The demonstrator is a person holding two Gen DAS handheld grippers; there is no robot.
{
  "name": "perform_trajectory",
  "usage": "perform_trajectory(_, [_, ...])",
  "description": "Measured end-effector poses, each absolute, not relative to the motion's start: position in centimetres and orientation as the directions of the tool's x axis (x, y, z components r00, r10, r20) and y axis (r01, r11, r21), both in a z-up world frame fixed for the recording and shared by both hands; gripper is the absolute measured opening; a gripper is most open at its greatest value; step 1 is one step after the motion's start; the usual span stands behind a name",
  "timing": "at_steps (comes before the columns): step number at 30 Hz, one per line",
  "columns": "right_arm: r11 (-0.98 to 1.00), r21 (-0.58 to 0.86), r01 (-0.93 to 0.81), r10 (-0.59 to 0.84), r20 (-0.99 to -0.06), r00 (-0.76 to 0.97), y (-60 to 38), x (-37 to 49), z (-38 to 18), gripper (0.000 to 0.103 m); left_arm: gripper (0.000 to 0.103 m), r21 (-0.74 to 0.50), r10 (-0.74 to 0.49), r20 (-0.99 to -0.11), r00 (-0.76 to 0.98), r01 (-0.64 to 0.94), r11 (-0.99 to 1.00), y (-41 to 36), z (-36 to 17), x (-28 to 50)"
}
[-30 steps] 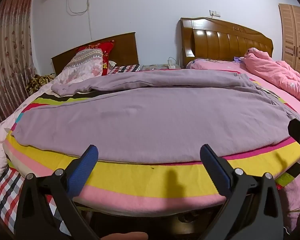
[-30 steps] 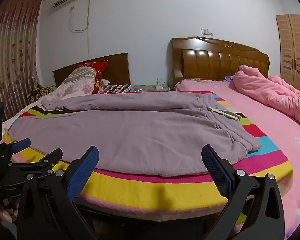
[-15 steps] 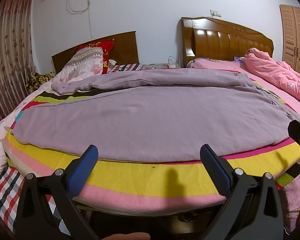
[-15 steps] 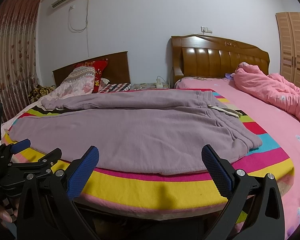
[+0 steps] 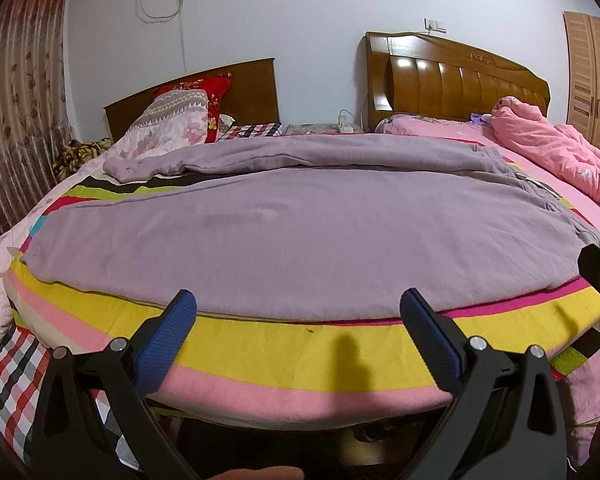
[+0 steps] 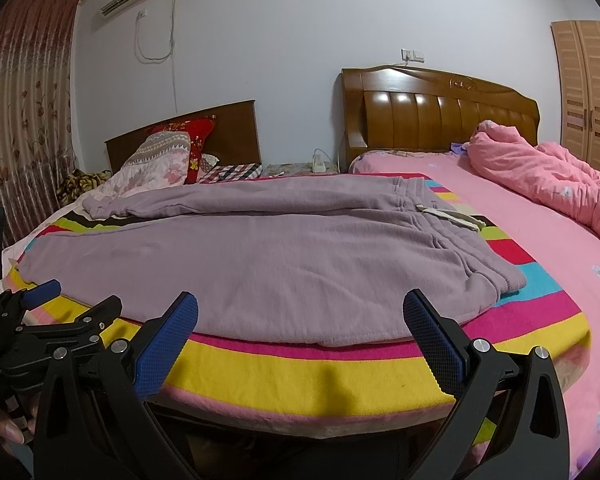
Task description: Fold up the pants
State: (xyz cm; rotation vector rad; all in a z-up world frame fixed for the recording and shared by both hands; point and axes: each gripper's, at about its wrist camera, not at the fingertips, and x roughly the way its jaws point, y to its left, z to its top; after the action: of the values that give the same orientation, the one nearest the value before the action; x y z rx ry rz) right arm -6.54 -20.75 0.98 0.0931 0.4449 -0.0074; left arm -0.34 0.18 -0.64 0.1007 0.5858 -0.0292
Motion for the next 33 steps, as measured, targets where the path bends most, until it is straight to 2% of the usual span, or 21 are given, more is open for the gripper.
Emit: perform_trajectory(33, [0.996, 0.089, 0.029, 0.014, -0.444, 0.896, -20.82, -6.35, 0.65, 0.099, 0.102, 0.071, -0.001, -0.574, 0.819, 0.051, 0.996, 0.87, -0.99, -0.30])
